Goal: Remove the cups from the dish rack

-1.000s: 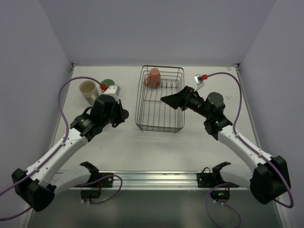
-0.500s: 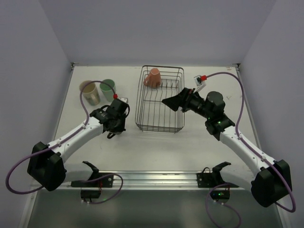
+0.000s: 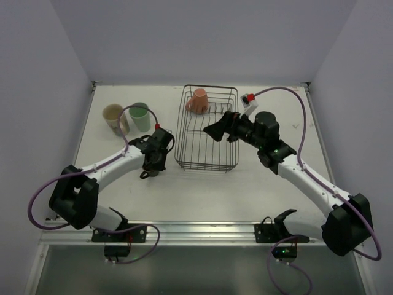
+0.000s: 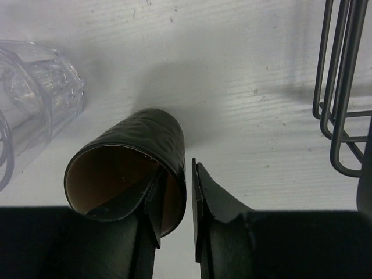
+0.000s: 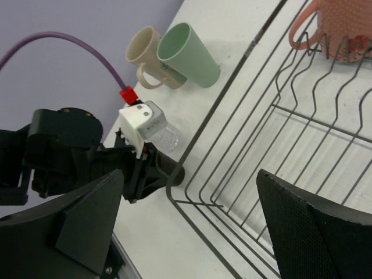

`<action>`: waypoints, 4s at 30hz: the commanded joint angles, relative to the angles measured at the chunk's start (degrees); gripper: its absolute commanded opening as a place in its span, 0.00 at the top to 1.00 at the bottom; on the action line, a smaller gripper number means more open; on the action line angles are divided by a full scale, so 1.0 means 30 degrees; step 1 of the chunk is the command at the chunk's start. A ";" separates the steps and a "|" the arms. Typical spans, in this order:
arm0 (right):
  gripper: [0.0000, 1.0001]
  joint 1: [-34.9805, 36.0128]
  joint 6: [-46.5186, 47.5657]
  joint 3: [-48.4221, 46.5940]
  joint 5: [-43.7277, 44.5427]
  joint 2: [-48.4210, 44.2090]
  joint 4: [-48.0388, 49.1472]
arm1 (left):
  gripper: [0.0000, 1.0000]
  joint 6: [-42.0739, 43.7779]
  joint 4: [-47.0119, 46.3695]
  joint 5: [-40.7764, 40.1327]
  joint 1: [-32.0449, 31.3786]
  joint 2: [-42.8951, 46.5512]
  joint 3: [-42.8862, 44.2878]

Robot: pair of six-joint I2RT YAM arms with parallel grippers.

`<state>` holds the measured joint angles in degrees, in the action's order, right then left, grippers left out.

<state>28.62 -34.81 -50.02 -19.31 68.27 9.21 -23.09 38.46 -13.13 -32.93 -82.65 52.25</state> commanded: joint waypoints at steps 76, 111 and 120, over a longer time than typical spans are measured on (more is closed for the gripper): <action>0.70 -0.1804 -0.0406 -1.8399 0.6614 1.6416 -0.1316 | 0.13 -0.1119 -1.1553 0.5547 -0.0040 0.9007 -0.1069; 0.01 -0.0430 1.1984 -2.0473 0.6082 1.8841 -0.9311 | 0.19 -0.0799 -1.1882 0.3614 -0.0040 0.9708 -0.0805; 0.09 -0.0253 1.2013 -1.9893 0.6263 1.8700 -0.8670 | 0.19 -0.0477 -1.1852 0.3203 -0.0040 1.0090 -0.0951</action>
<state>27.99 0.08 -110.56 -1.83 126.82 -19.14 -25.91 3.18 -2.07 -32.93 -53.04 49.56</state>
